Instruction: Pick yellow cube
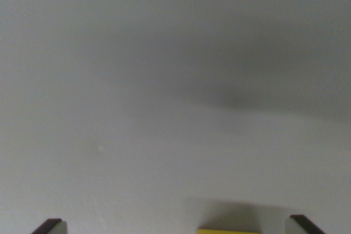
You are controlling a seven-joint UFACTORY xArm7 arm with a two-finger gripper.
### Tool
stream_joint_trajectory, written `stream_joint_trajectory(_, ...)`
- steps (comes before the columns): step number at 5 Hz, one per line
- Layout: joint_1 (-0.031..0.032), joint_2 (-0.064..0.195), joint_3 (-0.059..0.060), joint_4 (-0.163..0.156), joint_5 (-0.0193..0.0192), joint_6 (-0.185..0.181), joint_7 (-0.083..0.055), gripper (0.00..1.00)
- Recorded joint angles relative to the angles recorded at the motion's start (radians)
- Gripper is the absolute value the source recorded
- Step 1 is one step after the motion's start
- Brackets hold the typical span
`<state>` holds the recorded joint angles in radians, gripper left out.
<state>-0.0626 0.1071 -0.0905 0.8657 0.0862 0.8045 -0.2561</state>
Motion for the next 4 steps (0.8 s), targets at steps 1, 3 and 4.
stream_joint_trajectory(1,0.0,0.0,0.0,0.0,0.0,0.0,0.0,0.0)
stream_joint_trajectory(3,-0.0043,0.006,-0.007,-0.035,0.005,-0.038,-0.013,0.0)
stream_joint_trajectory(4,-0.0086,0.013,-0.013,-0.069,0.01,-0.075,-0.025,0.0)
